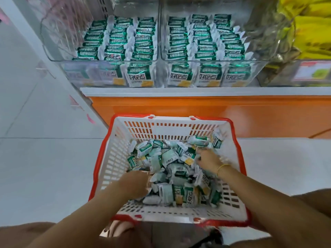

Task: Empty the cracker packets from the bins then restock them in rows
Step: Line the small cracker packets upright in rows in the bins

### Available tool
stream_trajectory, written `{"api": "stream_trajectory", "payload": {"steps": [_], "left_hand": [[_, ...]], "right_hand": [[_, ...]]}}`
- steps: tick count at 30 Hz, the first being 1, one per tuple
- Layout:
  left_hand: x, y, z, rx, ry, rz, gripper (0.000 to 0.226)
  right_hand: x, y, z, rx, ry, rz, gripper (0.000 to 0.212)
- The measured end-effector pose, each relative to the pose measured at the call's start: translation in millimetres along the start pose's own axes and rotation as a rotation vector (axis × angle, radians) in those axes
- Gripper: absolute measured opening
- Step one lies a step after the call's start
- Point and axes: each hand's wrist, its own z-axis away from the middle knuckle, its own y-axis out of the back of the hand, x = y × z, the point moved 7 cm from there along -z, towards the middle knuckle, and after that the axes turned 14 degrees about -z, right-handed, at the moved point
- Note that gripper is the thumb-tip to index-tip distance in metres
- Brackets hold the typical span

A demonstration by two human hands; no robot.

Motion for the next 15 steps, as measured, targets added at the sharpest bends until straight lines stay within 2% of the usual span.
{"api": "stream_trajectory", "payload": {"steps": [5, 10, 12, 15], "left_hand": [[11, -44, -15, -0.157, 0.009, 0.148, 0.038], [15, -49, -33, -0.112, 0.085, 0.371, 0.029], [13, -51, -41, -0.094, 0.12, 0.418, 0.022], [9, -49, -55, -0.033, 0.169, 0.515, 0.022]], "right_hand": [[12, -22, -7, -0.027, 0.025, -0.036, 0.05], [8, -26, -21, -0.016, -0.056, 0.089, 0.054], [7, -35, -26, -0.023, -0.098, 0.083, 0.062], [4, -42, -29, -0.032, -0.171, -0.068, 0.089]]}}
